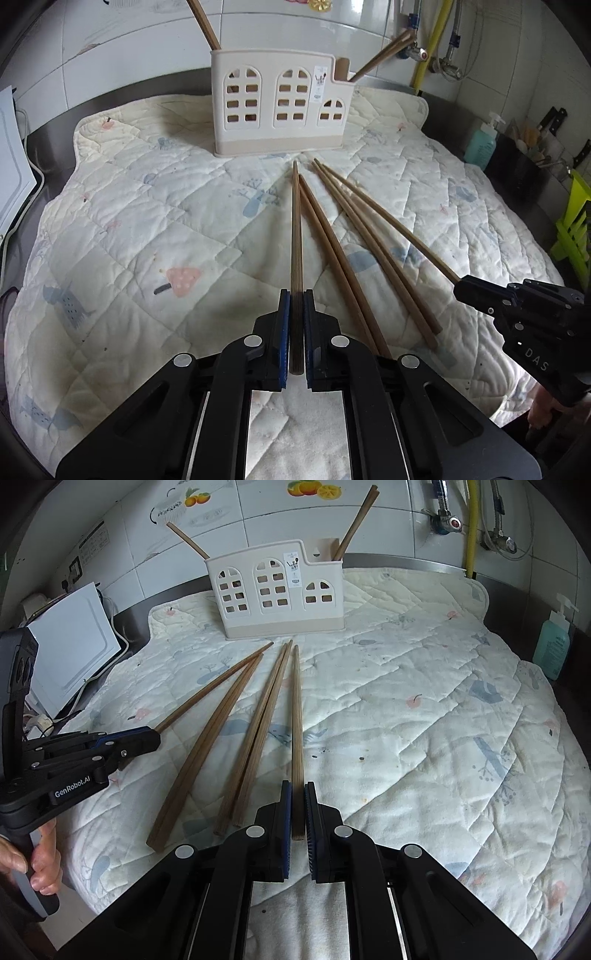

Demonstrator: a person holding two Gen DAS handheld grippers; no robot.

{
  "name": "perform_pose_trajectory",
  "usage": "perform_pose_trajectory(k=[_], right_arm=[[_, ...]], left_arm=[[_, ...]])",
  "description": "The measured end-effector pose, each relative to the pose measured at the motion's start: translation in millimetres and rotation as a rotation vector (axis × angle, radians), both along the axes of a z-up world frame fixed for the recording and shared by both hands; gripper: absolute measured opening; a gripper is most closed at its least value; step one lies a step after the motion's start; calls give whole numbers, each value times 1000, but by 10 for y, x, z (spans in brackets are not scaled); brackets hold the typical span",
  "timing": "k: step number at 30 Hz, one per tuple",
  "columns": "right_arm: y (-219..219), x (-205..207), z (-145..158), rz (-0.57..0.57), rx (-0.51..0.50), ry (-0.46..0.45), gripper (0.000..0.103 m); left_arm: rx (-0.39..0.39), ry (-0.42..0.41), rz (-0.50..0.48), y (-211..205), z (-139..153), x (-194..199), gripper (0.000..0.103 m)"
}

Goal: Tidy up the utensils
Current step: 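Close the left tool on a chopstick while the right tool grasps another, then lift the left tool's chopstick into the holder while the right tool inserts its own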

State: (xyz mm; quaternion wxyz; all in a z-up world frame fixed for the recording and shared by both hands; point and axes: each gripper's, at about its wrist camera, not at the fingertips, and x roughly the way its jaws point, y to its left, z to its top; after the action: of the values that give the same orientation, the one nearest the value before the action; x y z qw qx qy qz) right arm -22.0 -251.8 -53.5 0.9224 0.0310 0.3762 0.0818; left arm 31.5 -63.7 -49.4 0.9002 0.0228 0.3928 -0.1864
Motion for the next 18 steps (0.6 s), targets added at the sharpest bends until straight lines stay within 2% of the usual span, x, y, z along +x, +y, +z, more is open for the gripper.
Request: perform_pose_trajectory(k=[8,18], right_arm=[[-84,-3,557,-3,-14,-144,7],[-208,258,1200,31,-14,-257,7]], left_arm=[[-69,-145,-9,125,482,13,5],[-99,-208,-24,166,796,178,5]])
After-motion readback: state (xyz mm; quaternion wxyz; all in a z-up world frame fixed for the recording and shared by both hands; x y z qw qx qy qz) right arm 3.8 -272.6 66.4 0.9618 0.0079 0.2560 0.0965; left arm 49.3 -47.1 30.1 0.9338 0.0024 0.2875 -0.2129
